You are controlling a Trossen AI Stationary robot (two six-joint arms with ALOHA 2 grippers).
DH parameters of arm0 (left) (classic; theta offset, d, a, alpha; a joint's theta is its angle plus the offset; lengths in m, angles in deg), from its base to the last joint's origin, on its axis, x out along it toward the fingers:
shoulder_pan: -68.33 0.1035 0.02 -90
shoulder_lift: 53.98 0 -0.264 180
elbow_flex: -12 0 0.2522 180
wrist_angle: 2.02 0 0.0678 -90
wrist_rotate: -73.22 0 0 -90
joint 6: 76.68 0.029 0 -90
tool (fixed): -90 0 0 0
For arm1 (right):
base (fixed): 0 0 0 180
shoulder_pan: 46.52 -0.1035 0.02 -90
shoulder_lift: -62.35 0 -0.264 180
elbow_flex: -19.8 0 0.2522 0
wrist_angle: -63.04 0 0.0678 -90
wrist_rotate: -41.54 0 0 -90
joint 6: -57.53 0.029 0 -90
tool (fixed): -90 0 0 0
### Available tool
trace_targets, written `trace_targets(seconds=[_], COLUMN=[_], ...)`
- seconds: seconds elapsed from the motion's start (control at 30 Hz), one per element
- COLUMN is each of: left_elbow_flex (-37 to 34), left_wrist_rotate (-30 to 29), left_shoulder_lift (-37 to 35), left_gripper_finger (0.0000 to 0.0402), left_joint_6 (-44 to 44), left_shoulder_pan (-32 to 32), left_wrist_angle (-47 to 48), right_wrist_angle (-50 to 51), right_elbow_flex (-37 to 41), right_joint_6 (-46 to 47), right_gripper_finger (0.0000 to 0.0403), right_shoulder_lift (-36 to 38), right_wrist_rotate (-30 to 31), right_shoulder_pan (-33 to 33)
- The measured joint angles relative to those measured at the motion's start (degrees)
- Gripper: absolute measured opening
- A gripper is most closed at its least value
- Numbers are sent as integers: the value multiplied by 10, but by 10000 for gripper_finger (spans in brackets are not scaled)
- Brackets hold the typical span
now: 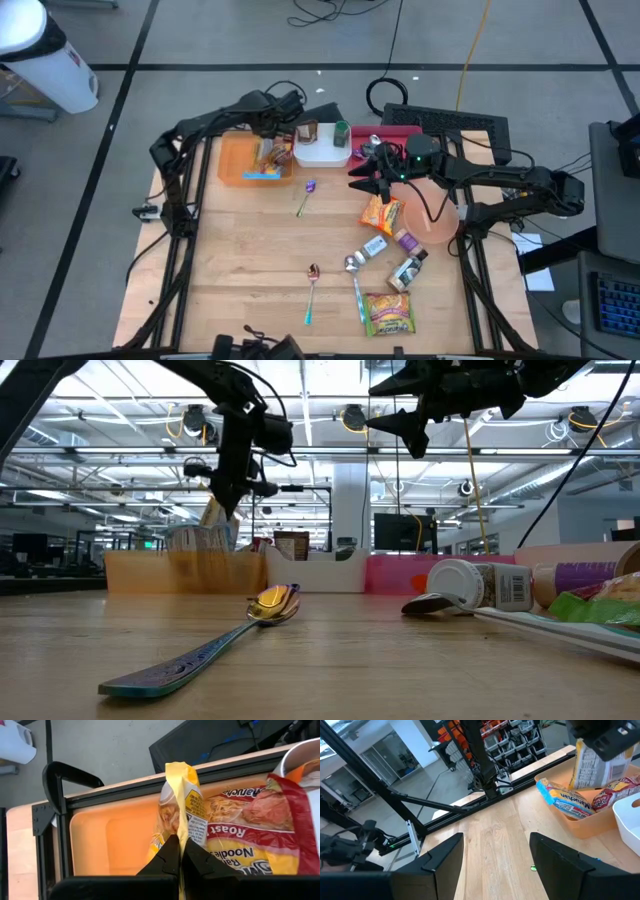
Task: Pick & Place Food Item
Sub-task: Put the yellow noodle pack into the orange bin
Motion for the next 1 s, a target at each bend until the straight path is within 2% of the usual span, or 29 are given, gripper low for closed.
trace_targets(seconds=[0.53, 1.0], left_elbow_flex=[0, 0], left_wrist_rotate=[3, 7], left_shoulder_lift=[15, 15], left_gripper_finger=[2, 39], left_joint_6=[-15, -26], left_shoulder_pan=[0, 0], left_wrist_angle=[-23, -25], right_wrist_angle=[3, 3], right_elbow_flex=[0, 0], right_joint_6=[2, 2], right_gripper_finger=[224, 224], right_shoulder_lift=[0, 0], right_wrist_rotate=[0, 0], right_shoulder_pan=[0, 0])
